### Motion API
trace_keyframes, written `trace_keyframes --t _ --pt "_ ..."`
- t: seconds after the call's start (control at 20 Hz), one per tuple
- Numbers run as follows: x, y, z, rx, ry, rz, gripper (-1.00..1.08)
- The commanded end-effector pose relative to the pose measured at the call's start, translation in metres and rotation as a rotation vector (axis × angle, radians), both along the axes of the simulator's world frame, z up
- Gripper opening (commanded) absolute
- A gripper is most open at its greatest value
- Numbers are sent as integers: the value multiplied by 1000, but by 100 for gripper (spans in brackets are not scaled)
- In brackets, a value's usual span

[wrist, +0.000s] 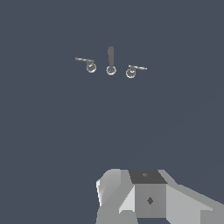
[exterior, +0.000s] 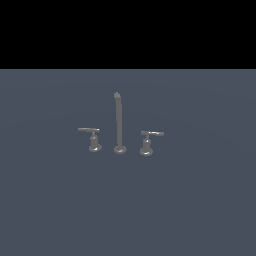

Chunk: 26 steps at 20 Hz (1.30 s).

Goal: Turn on the faucet by rotating a designated handle.

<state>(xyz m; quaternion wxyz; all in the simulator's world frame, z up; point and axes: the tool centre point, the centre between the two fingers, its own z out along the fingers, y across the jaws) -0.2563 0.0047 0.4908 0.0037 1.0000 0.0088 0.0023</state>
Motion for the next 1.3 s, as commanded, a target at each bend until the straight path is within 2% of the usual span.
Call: trace_keyframes --t 0.0,0.35,0.65,1.25 --pt "0 0 0 0 0 0 -100" --pt "5 3 -8 0 0 -32 -100" --pt "18 9 -26 1 0 -110 -100" --pt "71 23 -94 5 0 -394 -100"
